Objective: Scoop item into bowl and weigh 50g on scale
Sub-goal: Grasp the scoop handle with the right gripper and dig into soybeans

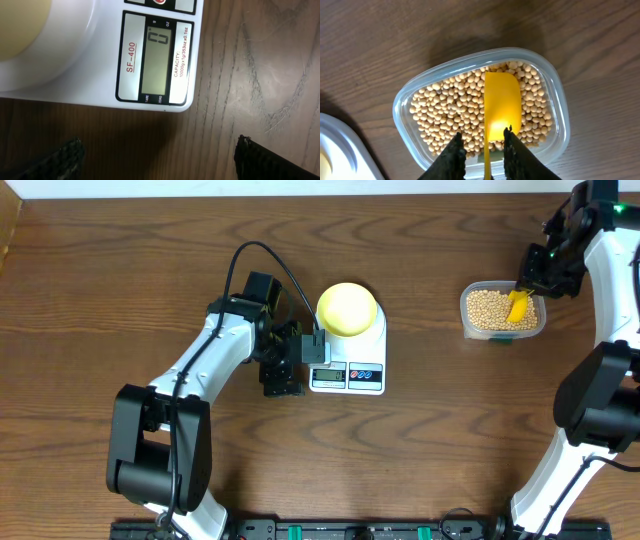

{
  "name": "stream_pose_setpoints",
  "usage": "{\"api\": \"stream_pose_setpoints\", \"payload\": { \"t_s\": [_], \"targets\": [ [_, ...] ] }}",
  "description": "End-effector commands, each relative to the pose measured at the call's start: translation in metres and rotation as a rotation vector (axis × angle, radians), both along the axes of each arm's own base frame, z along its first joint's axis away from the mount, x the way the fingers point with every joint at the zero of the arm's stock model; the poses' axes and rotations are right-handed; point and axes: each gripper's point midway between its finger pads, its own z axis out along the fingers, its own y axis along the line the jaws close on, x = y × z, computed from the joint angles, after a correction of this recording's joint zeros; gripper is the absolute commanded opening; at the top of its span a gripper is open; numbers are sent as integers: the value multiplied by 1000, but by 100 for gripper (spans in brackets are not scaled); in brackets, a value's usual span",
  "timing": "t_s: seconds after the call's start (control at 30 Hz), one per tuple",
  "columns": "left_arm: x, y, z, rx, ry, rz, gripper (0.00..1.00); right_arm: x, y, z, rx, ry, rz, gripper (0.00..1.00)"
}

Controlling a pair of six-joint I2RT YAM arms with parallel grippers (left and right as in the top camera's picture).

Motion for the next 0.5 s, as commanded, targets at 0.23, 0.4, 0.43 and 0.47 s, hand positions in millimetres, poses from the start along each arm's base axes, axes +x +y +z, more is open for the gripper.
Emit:
{"api": "stream_pose_setpoints", "payload": {
  "t_s": [0.23,0.4,0.43,0.47],
  "targets": [
    [-3,2,3,5,1,17,98,-10,-3,-22,-20,56,-4,12],
    [-3,2,3,5,1,16,98,-7,-7,-23,-41,46,-9,7],
    [-3,2,3,5,1,16,98,-6,-7,-22,-37,41,-11,6],
    [-3,2,3,5,1,17,98,-5,-6,-22,-35,37,-10,3]
  ]
}}
